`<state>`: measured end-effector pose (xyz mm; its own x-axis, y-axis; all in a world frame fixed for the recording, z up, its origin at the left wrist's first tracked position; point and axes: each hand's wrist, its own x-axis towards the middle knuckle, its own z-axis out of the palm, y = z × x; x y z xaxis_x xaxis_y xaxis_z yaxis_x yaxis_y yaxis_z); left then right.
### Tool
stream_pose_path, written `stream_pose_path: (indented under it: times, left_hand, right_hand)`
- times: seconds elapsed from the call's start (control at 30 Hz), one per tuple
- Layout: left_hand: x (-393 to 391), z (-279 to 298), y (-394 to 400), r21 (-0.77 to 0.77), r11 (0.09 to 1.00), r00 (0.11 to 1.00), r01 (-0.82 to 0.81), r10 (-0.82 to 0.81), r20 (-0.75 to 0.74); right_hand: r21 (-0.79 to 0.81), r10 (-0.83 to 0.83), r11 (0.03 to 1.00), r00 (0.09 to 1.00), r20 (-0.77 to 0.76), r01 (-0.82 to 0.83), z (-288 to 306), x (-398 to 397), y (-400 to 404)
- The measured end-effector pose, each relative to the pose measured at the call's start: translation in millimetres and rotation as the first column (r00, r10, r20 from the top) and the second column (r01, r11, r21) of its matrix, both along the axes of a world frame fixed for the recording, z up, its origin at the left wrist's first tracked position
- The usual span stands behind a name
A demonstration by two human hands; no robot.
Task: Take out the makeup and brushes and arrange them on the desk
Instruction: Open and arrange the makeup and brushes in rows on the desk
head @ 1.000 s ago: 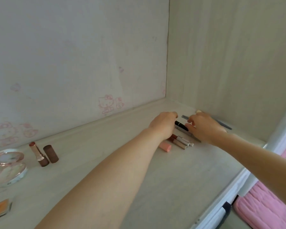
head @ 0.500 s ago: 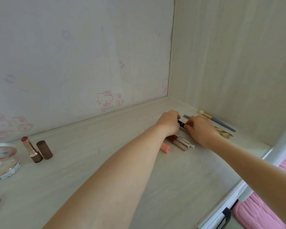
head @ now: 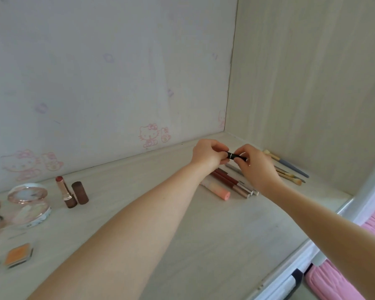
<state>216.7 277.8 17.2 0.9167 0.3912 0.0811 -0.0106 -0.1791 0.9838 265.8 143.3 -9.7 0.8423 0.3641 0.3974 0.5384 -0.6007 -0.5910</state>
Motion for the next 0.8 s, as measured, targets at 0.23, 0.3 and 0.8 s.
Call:
stream_pose_path:
  times: [0.23, 0.3, 0.8]
  left_hand:
    - [-81, 27, 40, -0.052, 0.998, 0.998, 0.038, -0.035, 0.057]
    - [-111, 26, 49, -0.066, 0.998, 0.999, 0.003, 0.001, 0.054]
    - [-346, -6, 115, 0.137, 0.952, 0.958, -0.275, 0.284, -0.051]
  right_hand:
    - [0.18, 0.149, 0.974, 0.987, -0.059, -0.136, 28, -56, 28]
    - [0.244, 0.204, 0.954, 0.973, -0.11, -0.173, 33, -76, 40]
    - [0.368, 0.581, 0.806, 0.74, -0.339, -0.464, 11, -261, 123]
